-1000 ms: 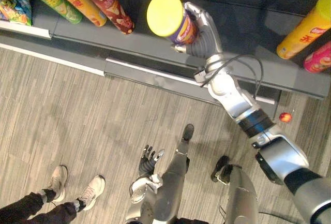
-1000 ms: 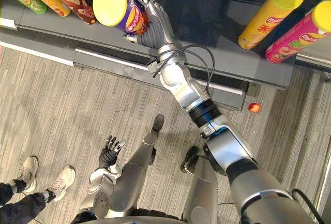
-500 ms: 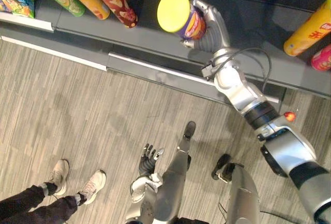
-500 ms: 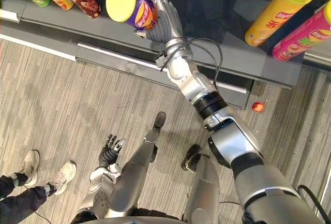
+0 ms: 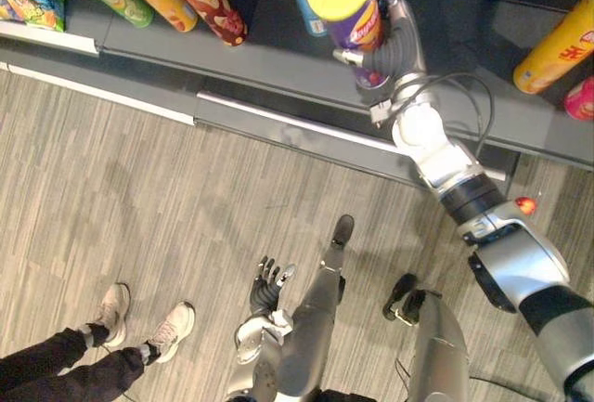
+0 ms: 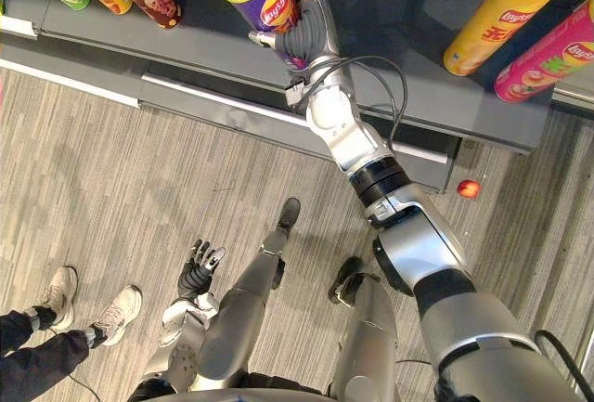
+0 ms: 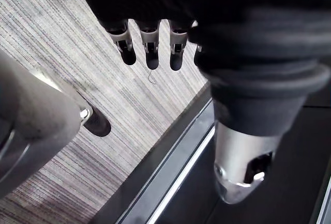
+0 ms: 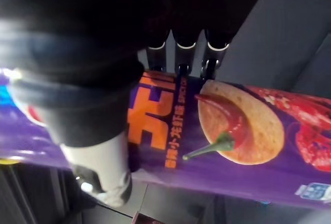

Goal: Put the gum and the chips on the shelf.

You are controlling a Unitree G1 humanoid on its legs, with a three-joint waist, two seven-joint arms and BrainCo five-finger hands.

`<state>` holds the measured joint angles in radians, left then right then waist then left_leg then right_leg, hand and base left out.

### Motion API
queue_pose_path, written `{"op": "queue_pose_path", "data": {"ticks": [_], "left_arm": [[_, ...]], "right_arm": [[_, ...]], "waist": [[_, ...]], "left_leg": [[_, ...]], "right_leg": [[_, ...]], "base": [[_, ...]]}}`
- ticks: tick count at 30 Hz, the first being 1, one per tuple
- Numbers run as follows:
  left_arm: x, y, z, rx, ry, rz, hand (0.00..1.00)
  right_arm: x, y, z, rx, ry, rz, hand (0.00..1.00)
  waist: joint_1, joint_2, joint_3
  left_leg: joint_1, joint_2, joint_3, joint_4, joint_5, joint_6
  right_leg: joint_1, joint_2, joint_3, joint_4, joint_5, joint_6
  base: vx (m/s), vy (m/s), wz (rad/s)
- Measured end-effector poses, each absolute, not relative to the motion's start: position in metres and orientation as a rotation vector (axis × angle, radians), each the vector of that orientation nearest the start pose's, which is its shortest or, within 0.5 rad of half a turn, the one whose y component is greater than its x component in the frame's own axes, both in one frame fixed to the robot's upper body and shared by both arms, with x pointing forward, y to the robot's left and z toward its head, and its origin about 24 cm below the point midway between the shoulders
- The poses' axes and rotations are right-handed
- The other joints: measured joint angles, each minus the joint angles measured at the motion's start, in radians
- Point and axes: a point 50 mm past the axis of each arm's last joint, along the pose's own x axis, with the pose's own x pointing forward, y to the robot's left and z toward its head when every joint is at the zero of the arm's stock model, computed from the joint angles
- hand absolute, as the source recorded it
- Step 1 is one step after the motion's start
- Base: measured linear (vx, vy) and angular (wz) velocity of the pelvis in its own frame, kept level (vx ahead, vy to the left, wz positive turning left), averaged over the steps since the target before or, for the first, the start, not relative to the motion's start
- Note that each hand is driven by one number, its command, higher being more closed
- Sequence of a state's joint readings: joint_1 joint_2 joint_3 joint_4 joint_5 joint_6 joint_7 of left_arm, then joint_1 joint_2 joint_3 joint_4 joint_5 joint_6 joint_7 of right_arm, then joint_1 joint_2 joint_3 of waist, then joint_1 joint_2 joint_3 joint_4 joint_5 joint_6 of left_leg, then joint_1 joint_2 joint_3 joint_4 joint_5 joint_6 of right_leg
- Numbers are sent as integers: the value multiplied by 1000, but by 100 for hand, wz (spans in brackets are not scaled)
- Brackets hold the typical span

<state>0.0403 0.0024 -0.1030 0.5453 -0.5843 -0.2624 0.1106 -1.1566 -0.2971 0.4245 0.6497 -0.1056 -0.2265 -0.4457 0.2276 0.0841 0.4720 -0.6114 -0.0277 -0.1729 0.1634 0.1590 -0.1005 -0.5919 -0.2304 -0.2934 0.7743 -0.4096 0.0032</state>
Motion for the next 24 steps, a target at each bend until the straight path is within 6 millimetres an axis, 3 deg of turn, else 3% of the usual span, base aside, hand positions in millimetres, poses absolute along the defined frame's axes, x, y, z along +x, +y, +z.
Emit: {"op": "queue_pose_path", "data": {"ticks": [12,24], "left_arm": [[210,146,-69,-500,357,252,0],[210,144,-68,-502,349,258,0]], "right_arm": [[386,-78,273,-503,-756,-4,100],[387,-83,283,-502,-777,-36,100]], "waist": [[5,6,3],[22,16,8]], "left_leg": [[-9,1,0,6,0,0],[-38,0,-1,16,1,-1]], "right_leg": [[-9,1,1,4,0,0],[-38,-1,2,17,0,0]], "base": [[3,-8,0],[2,-3,0]]}}
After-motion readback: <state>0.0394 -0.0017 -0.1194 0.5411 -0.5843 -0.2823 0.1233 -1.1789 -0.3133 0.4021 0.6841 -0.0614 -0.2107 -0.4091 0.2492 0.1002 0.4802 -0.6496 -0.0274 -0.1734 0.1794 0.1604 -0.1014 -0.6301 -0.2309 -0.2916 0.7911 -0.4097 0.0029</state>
